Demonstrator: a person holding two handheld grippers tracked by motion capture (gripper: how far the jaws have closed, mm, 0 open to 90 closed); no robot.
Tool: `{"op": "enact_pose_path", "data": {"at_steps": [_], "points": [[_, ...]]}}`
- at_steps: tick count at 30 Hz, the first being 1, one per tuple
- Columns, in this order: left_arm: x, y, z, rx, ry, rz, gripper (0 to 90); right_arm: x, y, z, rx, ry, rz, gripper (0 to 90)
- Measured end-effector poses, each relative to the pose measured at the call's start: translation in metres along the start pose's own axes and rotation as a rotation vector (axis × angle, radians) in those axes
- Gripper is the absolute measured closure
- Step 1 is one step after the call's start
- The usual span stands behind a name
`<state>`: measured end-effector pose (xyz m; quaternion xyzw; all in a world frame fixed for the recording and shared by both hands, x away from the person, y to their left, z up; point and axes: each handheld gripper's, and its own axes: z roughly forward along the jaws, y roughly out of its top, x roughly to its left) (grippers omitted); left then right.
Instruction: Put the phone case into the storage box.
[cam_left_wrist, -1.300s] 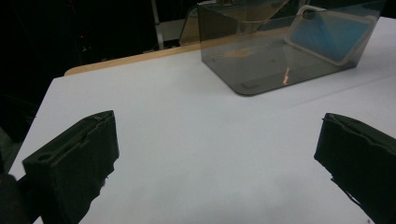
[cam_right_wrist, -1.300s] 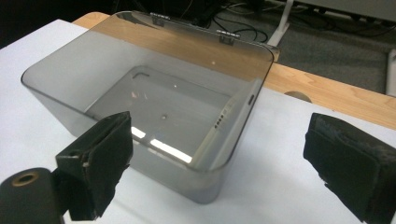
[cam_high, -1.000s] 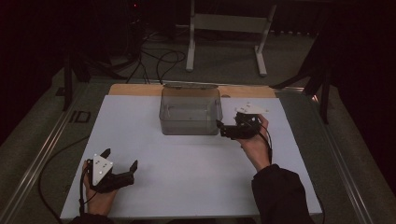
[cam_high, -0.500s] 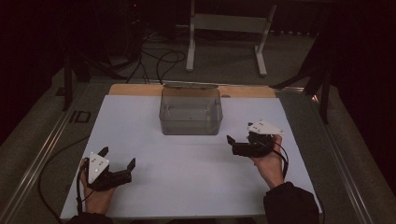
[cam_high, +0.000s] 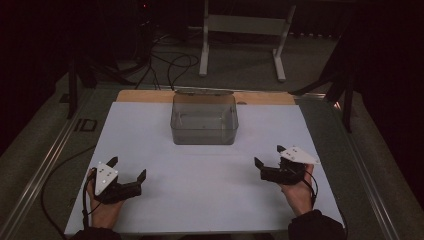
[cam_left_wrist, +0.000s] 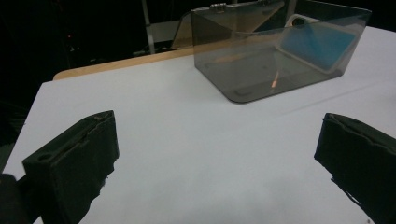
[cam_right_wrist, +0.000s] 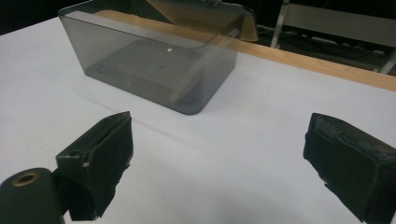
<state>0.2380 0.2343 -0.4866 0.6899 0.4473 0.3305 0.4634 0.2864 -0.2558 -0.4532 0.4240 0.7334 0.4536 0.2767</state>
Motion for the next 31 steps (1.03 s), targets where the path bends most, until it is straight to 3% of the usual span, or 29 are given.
{"op": "enact_pose_path", "data": {"at_steps": [10, 17, 23, 31], "points": [[0.003, -0.002, -0.002, -0.006, 0.002, 0.001, 0.3, -0.001, -0.023, -0.016, -0.099, 0.041, 0.018, 8.2], [0.0, -0.003, -0.004, -0.026, -0.008, 0.012, 0.3, -0.001, -0.036, -0.022, -0.139, 0.056, 0.046, 8.2], [-0.001, -0.003, -0.008, -0.044, -0.01, 0.031, 0.3, -0.002, -0.044, -0.026, -0.152, 0.042, 0.036, 8.2], [0.0, -0.005, -0.007, -0.03, 0.001, 0.028, 0.3, -0.001, -0.047, -0.024, -0.142, 0.049, 0.031, 8.2]]}}
